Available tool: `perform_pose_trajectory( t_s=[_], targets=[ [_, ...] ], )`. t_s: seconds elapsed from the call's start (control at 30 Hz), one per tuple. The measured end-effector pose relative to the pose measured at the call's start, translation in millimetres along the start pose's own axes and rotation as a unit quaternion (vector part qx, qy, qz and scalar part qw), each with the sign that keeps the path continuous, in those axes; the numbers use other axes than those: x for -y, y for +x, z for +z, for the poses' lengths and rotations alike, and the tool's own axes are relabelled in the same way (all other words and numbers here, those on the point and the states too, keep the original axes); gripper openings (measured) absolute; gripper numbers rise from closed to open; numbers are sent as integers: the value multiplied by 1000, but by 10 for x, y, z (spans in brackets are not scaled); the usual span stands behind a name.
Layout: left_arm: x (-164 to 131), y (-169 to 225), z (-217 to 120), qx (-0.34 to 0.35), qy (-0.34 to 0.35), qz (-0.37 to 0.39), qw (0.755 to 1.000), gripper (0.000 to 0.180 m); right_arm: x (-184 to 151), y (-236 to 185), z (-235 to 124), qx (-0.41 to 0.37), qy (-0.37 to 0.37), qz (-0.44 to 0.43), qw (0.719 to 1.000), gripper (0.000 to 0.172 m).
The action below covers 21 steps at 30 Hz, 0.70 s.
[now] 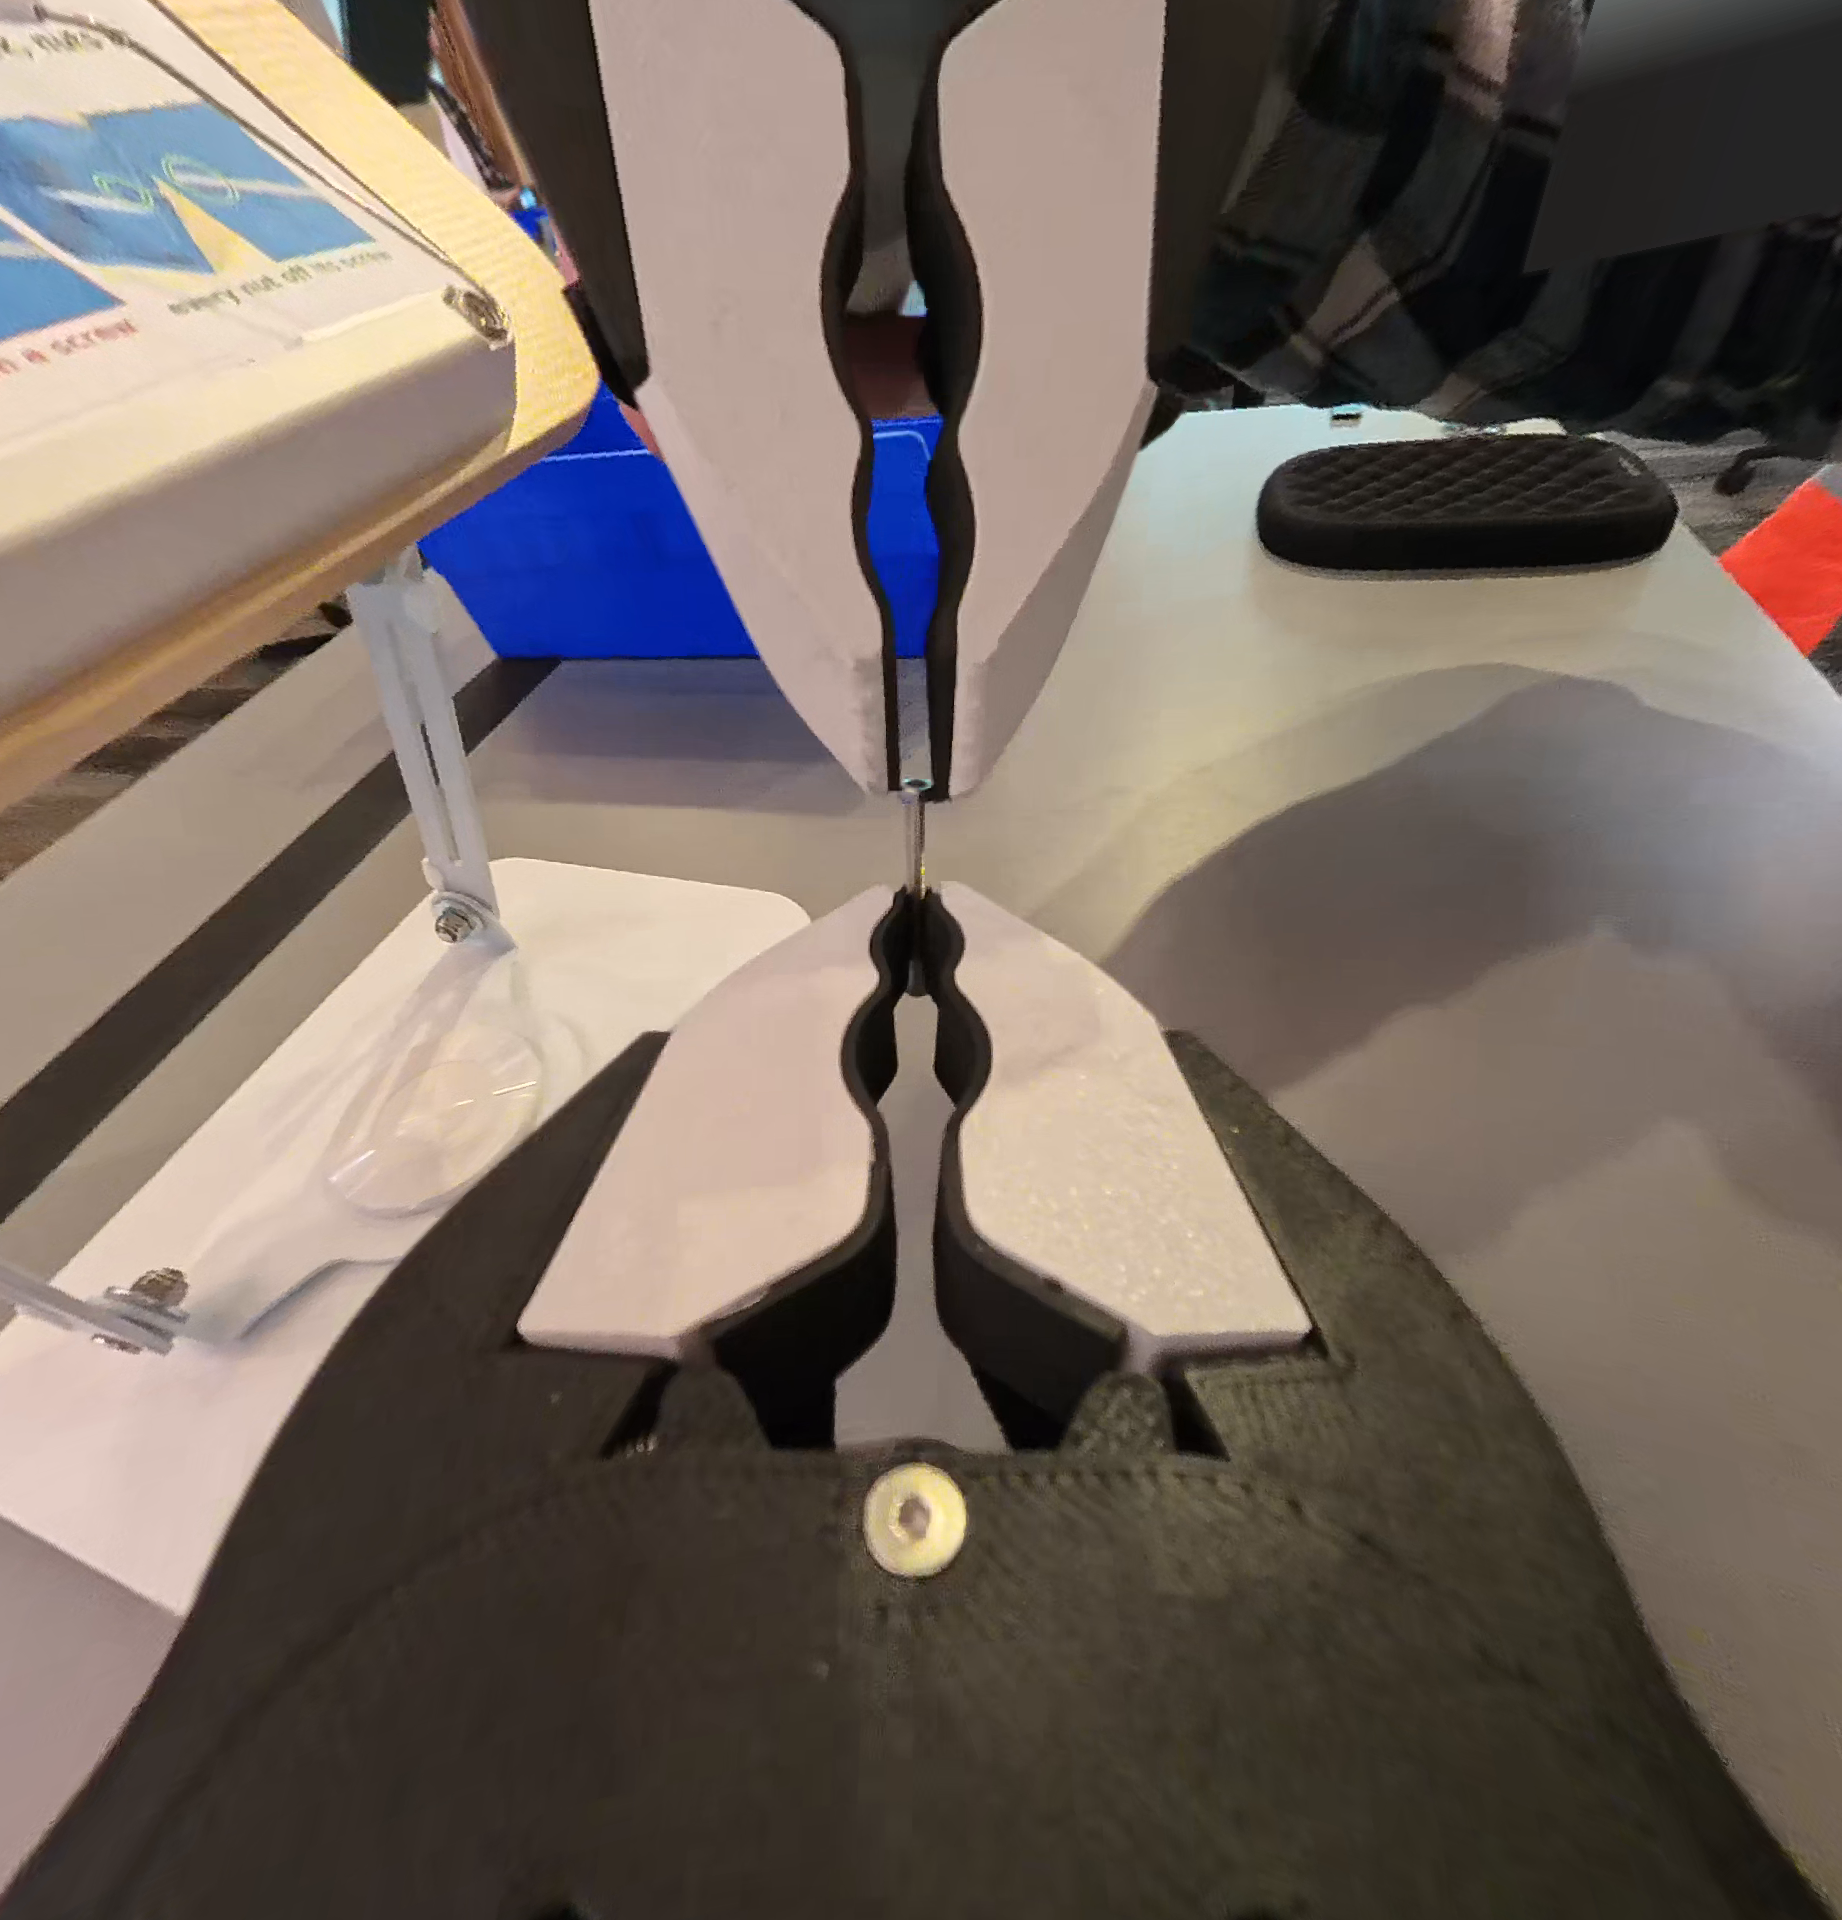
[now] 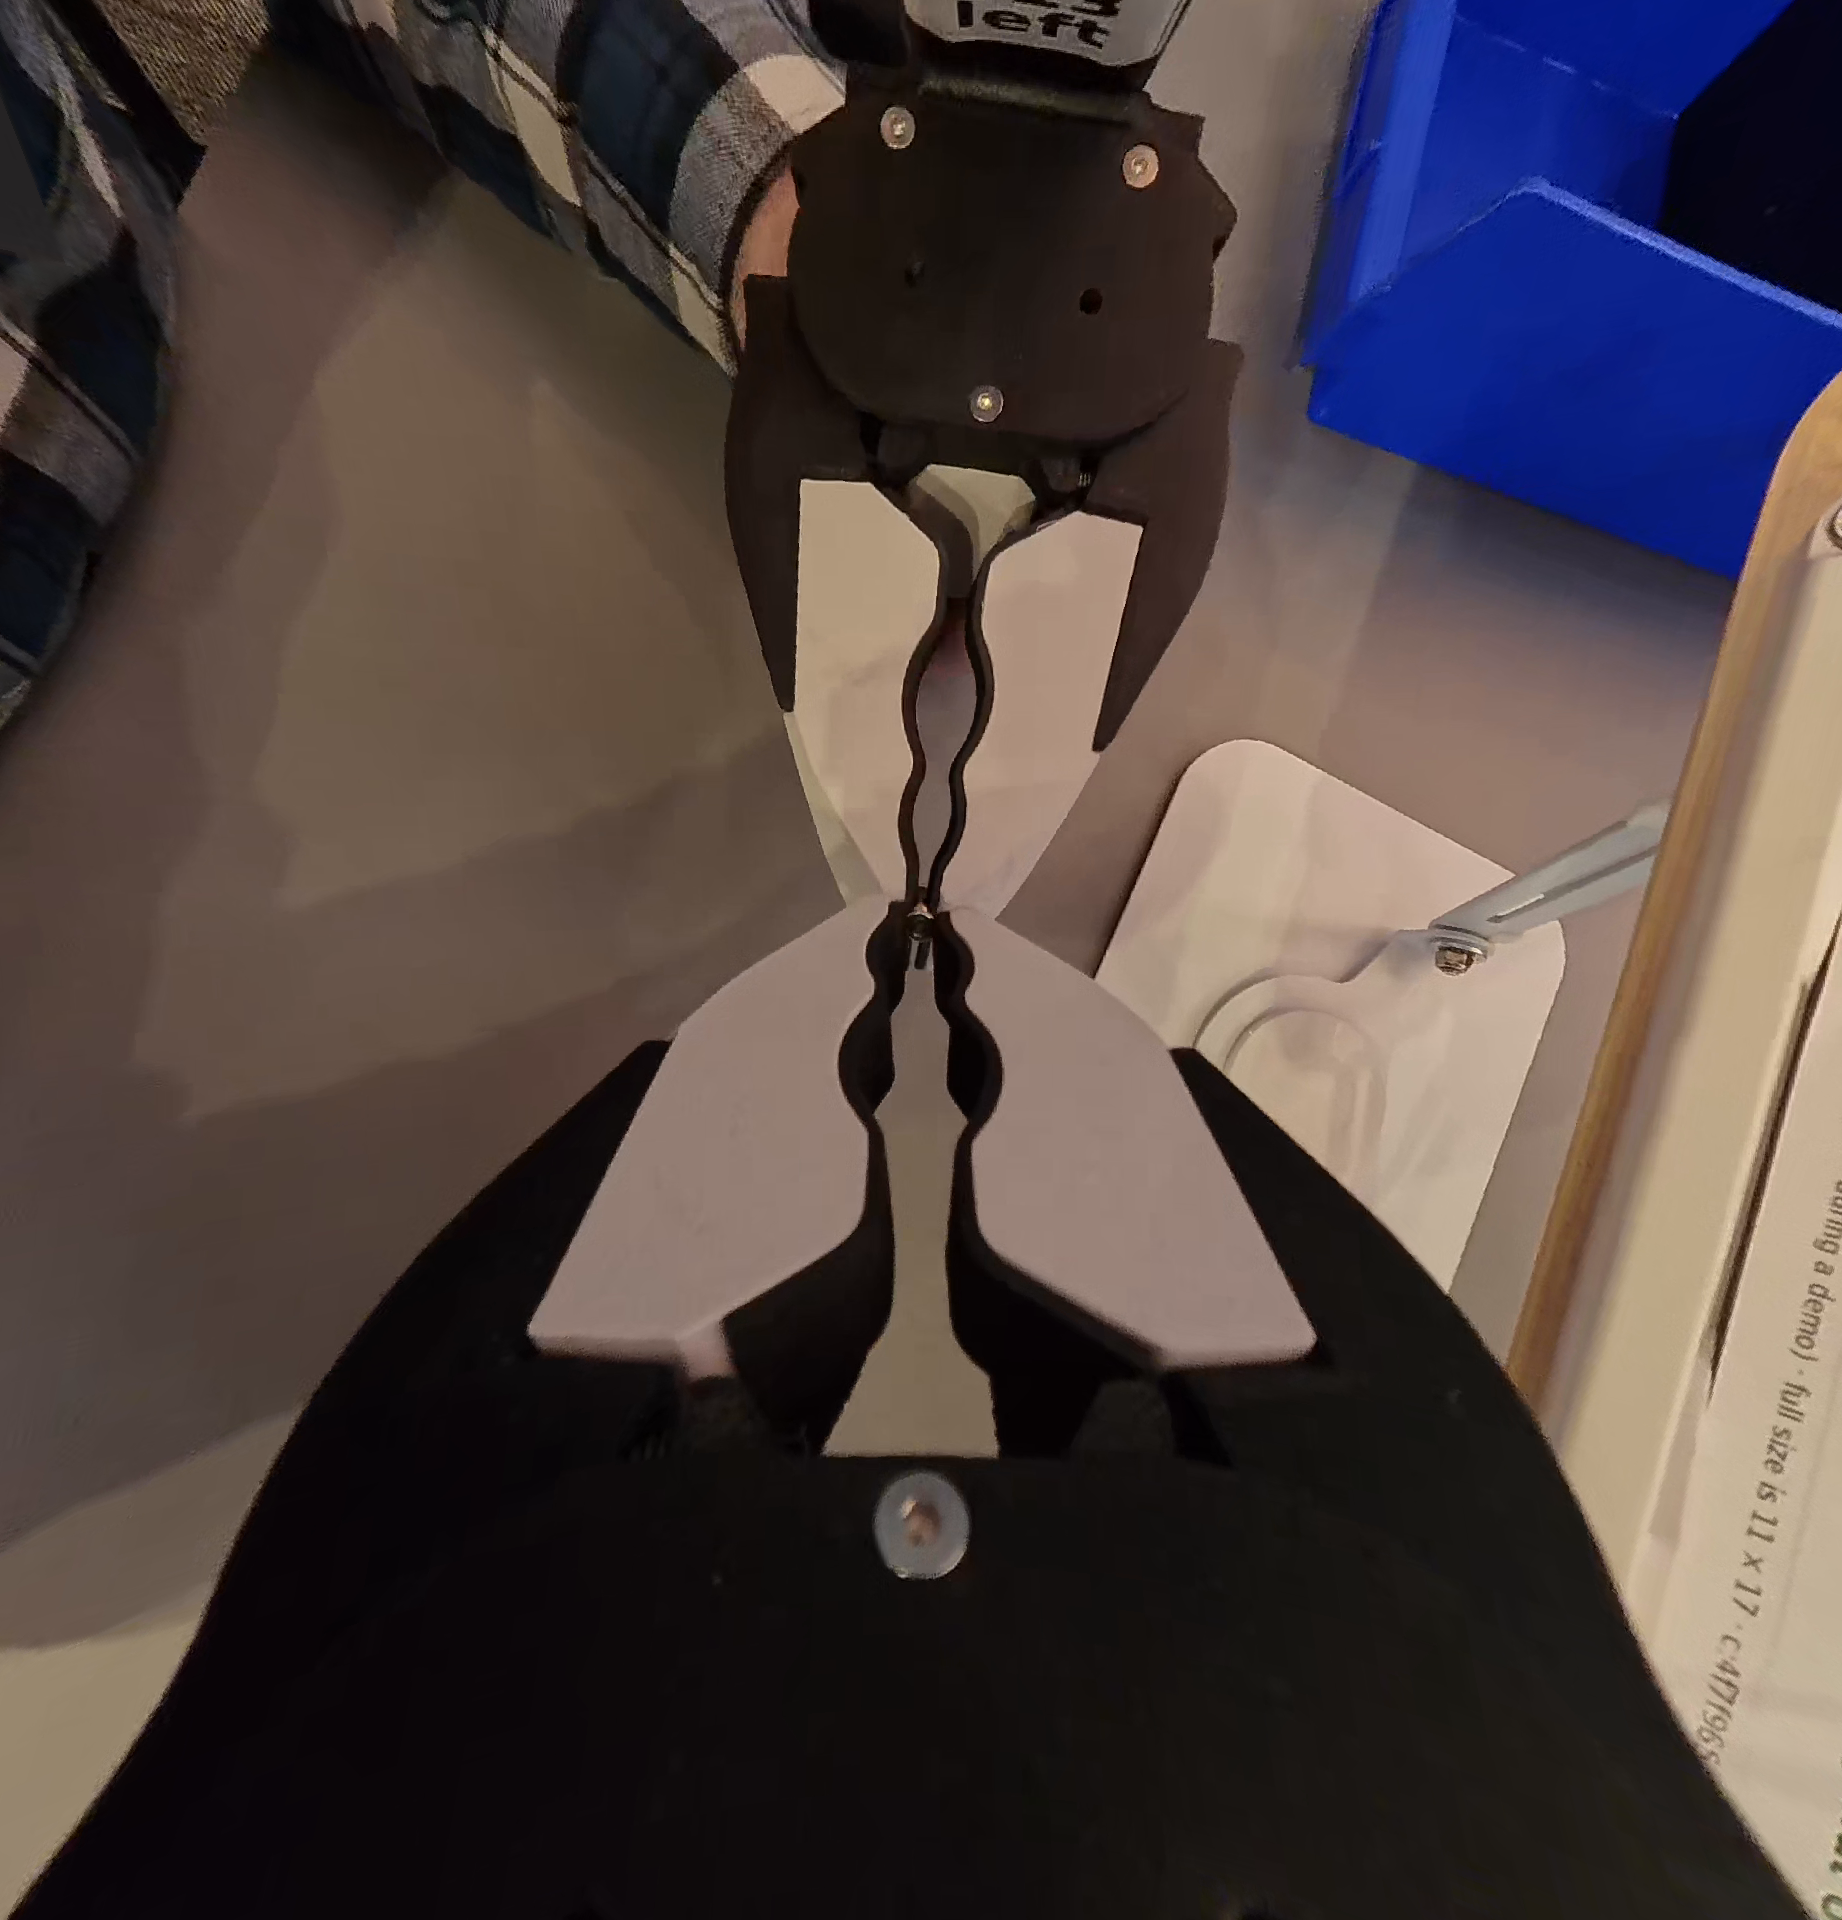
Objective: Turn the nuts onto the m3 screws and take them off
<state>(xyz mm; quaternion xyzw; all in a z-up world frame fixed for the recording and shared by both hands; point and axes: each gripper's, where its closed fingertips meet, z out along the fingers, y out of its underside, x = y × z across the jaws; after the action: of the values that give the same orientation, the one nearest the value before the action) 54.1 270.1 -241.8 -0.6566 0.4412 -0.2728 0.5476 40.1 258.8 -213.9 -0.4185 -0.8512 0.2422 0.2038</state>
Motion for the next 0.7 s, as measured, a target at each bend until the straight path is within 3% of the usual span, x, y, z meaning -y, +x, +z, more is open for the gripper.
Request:
perform_pose_trajectory(
  t_s=[0.7],
  targets=[
    [-8, -78, 11, 83, -38, 77, 993, 1, -31, 2, -17, -28, -10, 27, 999, 5]
  ],
)
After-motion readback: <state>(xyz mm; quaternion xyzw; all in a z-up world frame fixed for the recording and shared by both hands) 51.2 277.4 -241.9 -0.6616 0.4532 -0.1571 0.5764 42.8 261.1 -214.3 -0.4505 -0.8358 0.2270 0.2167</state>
